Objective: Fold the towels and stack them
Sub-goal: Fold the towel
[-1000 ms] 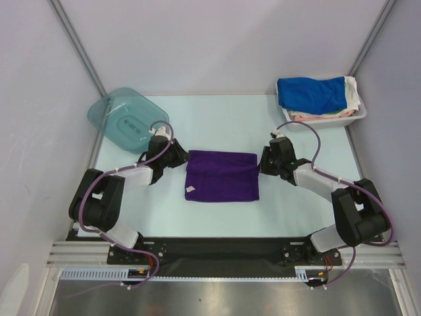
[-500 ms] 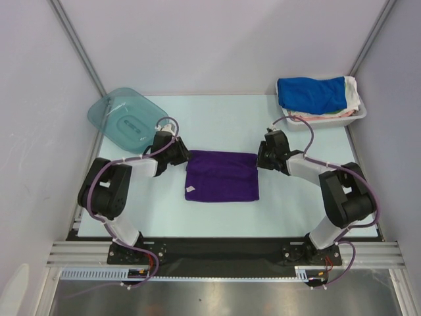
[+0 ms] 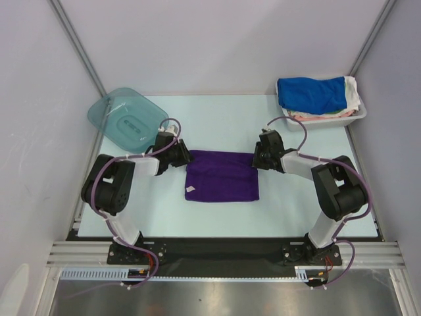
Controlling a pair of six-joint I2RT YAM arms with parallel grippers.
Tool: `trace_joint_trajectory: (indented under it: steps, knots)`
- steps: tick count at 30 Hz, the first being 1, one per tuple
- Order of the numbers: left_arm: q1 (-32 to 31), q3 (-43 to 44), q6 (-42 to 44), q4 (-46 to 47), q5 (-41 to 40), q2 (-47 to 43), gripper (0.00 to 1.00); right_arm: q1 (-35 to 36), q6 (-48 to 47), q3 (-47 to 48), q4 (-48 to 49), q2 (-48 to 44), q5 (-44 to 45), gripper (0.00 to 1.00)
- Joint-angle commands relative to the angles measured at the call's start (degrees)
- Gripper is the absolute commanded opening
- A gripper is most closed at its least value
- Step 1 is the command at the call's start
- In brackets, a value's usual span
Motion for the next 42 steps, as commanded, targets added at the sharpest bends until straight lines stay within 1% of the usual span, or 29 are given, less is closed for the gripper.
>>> trace_joint_trajectory:
  steps: [1,3,4,5,6,7,8,10,18,23,26,27,28,29,30,32,33,37,40,42]
  knots:
    - [-0.3,2.4,1.0,0.6,1.4,1.0,0.29,0.2,0.1,2.4,1.2,0.3,0.9,0.25]
    - [-0.3,2.8,0.9,0.4,1.4,0.6,0.24,0.3,0.1,2.7,1.1,0.3,0.9,0.19]
    - [-0.3,3.0,0.9,0.4,1.5,0.3,0.17,0.3,0.1,3.0,0.9,0.2,0.8,0.16]
    - [-0.3,3.2,1.0,0.3,1.7,-0.3,0.15,0.2,0.0,3.3,0.7,0.1,0.7,0.11]
    - [-0.3,4.0,1.0,0.0,1.7,-0.5,0.13,0.2,-0.1,3.6,0.4,0.0,0.6,0.10]
    - [-0.3,4.3,1.2,-0.3,1.8,-0.8,0.07,0.2,0.0,3.9,0.2,-0.2,0.6,0.09]
    - [-0.3,4.7,1.5,-0.7,1.8,-1.7,0.04,0.1,-0.2,4.6,-0.1,-0.4,0.6,0.05]
    - [-0.3,5.3,1.6,-0.8,1.3,-2.7,0.01,-0.1,-0.4,5.5,-1.1,-0.9,0.8,0.02]
    - [-0.3,8.2,3.2,-4.9,-0.7,-6.4,0.01,-3.4,-1.6,8.7,-4.9,-4.4,0.7,0.00]
    - [-0.3,8.0,3.3,-5.2,-1.0,-7.4,0.00,-5.6,-1.4,8.1,-4.7,-6.3,-0.5,0.00]
    - [-0.2,9.5,3.3,-7.0,-1.4,-7.2,0.00,-6.6,-1.4,8.8,-5.1,-7.1,-0.5,0.00]
    - [-0.2,10.4,3.7,-7.6,-1.3,-7.0,0.00,-6.7,-1.6,9.1,-5.1,-7.1,-2.1,0.00]
    - [-0.2,10.8,3.9,-8.1,-1.4,-6.9,0.02,-6.7,-1.7,9.2,-5.3,-6.8,-2.1,0.00]
    - [-0.2,11.0,3.8,-9.6,-2.2,-6.3,0.07,-6.7,-1.8,9.6,-5.6,-6.5,-2.1,0.00]
    - [-0.2,10.4,3.7,-9.3,-2.2,-6.2,0.20,-6.6,-1.8,9.5,-5.5,-6.3,-2.3,0.00]
    - [-0.2,9.3,3.0,-8.6,-1.9,-5.6,0.23,-6.6,-1.5,8.8,-4.8,-5.9,-2.7,0.00]
    - [-0.3,8.8,2.9,-8.3,-1.7,-5.5,0.28,-6.7,-1.5,8.4,-4.6,-5.8,-2.9,0.00]
    - [-0.8,8.3,2.3,-8.0,0.0,-3.3,0.29,-6.6,-1.2,7.2,-3.7,-5.8,-3.4,0.00]
    - [-2.3,7.3,2.2,-8.0,-0.6,-2.6,0.31,-6.5,-1.0,6.8,-3.3,-5.8,-3.7,0.00]
    - [-2.7,5.7,1.3,-6.8,0.5,-2.5,0.33,-6.5,-1.1,6.4,-3.1,-5.8,-3.7,0.00]
